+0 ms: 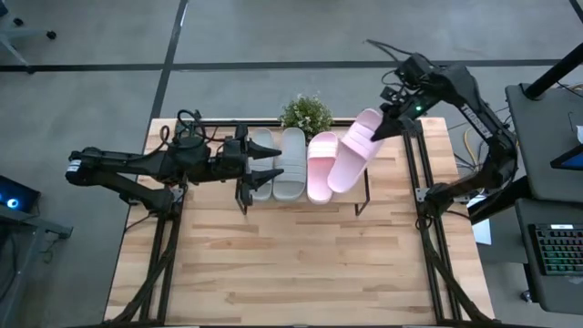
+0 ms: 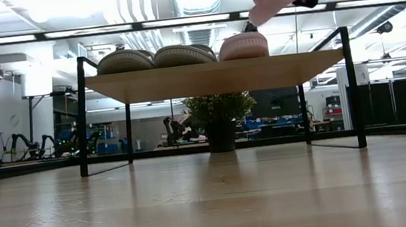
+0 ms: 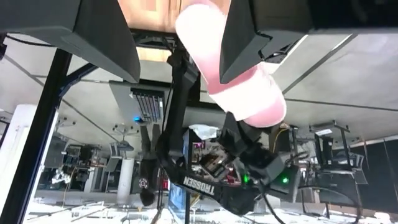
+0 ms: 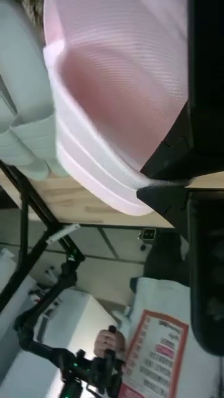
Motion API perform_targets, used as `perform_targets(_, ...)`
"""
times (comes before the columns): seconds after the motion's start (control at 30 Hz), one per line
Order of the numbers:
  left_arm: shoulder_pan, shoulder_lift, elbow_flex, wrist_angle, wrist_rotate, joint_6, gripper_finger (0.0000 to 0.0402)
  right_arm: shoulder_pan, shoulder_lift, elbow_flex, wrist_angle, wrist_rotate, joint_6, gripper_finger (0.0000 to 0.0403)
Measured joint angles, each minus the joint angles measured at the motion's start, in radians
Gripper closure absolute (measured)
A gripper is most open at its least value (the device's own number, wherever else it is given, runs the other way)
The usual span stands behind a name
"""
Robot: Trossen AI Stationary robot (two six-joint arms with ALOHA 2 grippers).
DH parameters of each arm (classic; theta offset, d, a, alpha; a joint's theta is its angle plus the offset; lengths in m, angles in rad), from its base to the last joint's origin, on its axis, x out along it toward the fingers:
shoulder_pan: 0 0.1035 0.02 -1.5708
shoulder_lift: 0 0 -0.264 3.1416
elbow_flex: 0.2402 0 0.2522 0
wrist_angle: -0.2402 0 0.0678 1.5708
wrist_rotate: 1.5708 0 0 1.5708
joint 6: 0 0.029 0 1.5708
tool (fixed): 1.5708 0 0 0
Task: Pick and place slides into the shelf
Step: Put the right pink slipper on the shelf
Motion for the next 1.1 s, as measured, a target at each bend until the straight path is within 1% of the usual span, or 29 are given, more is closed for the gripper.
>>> perform_targets(0.13,0.000,0.004,0.000,0.007,0.000,0.000,0.0195,0.001,-0.046,-0.030,0.000,0.001,0.011,0.0395)
perform_targets(0.37,0.000,0.036,0.001,0.021,0.001,0.004,0.0195,0.027,-0.074,-0.069,0.000,0.002,0.018,0.0395)
perform_targets(0.47,0.000,0.072,0.001,0.028,0.045,0.049,0.0195,0.028,-0.068,-0.069,0.000,0.000,0.018,0.0394)
perform_targets(0.63,-0.003,0.151,0.032,0.045,0.055,0.280,0.0195,0.028,-0.069,-0.069,0.001,0.000,0.018,0.0394)
perform_targets(0.7,-0.009,0.182,0.063,0.047,0.002,0.379,0.0195,0.028,-0.069,-0.069,0.000,-0.008,0.023,0.0394)
perform_targets(0.83,-0.011,0.285,0.142,0.082,-0.173,0.589,0.0195,0.028,-0.069,-0.069,0.001,-0.059,0.020,0.0394)
perform_targets(0.97,-0.006,0.410,0.239,0.086,-0.195,0.771,0.0195,0.028,-0.069,-0.069,0.008,-0.079,0.022,0.0394)
perform_targets(1.1,-0.006,0.510,0.348,0.090,-0.286,0.897,0.0195,0.028,-0.070,-0.069,0.001,-0.083,0.026,0.0394)
